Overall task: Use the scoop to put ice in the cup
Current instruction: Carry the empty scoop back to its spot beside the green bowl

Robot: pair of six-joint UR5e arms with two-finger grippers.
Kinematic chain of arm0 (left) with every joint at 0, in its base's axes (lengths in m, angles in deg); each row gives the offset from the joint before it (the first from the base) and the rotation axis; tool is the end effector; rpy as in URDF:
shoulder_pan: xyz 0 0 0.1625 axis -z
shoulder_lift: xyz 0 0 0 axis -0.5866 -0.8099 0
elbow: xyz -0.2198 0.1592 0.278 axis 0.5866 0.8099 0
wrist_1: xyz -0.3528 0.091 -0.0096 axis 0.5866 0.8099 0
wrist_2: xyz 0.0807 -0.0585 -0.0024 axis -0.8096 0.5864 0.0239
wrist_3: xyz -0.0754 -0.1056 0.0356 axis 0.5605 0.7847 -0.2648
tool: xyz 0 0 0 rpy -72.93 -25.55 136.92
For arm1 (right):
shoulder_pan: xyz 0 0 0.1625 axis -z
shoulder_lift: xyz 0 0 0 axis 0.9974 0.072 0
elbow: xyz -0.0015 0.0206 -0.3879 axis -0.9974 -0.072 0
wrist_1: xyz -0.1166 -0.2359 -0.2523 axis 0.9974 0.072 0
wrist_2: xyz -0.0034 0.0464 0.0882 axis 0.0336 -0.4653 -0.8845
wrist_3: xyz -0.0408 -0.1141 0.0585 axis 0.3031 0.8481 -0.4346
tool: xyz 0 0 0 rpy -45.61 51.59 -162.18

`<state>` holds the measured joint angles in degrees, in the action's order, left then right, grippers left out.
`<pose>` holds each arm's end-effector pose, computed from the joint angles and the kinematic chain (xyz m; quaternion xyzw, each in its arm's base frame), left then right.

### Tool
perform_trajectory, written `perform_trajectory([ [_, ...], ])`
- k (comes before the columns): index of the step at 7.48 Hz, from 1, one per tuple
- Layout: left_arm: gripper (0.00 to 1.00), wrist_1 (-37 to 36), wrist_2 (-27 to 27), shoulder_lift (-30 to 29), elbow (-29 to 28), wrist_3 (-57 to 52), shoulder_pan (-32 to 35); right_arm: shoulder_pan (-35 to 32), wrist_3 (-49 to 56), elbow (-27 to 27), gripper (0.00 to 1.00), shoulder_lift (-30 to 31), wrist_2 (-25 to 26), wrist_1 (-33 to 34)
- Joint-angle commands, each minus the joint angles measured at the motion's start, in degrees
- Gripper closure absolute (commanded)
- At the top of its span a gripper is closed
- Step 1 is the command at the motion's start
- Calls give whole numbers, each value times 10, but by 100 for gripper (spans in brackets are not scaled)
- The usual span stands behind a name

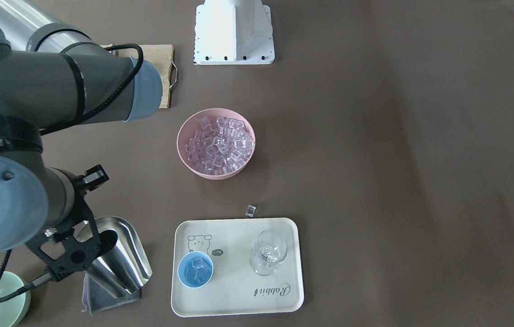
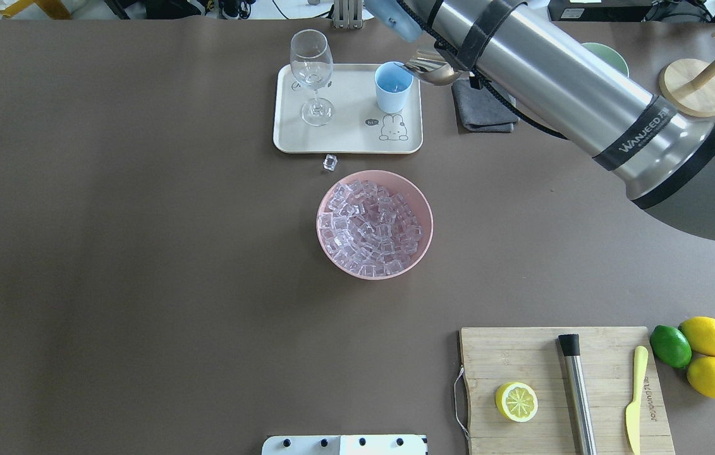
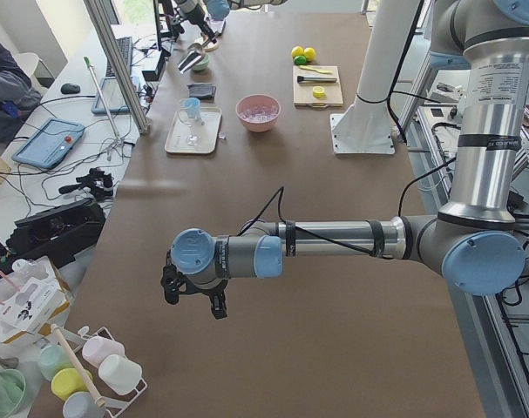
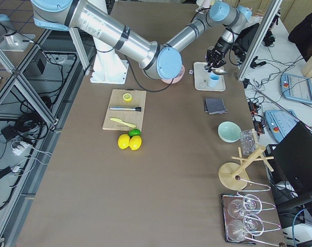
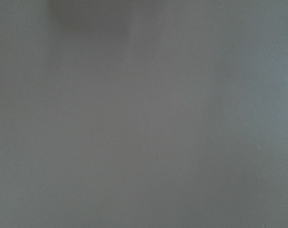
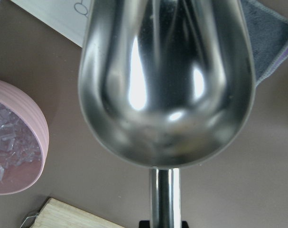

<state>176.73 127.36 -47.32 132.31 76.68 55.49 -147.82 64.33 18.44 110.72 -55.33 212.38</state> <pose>-0.0374 -0.4551 0.6477 -0.0580 0.4405 -0.1120 0.8889 -0.2790 -0.6472 0.2250 -0.0906 -0.2834 -0.3318 0.8952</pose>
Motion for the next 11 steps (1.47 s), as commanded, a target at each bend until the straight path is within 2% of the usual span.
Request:
perform_trajectory([
  [1, 2, -5, 3, 10, 12, 2, 1, -47, -69, 204, 100, 154, 0, 14],
  [3, 2, -5, 2, 10, 12, 2, 1, -48, -183, 349, 100, 290, -2, -6],
  [4, 2, -4, 2, 10, 11, 3, -2, -48, -224, 403, 100, 364, -10, -52],
  [6, 2, -2, 0, 10, 13, 2, 1, -45, -329, 460, 100, 491, -58, -167],
  [8, 2, -2, -24, 9, 18, 1, 1, -41, -360, 468, 100, 612, -65, -318],
  [9, 2, -1, -23, 9, 18, 0, 1, -31, -388, 457, 100, 653, -81, -392],
  [11, 2, 1, -24, 9, 25, -2, -1, 4, -389, 392, 100, 665, -82, -473],
])
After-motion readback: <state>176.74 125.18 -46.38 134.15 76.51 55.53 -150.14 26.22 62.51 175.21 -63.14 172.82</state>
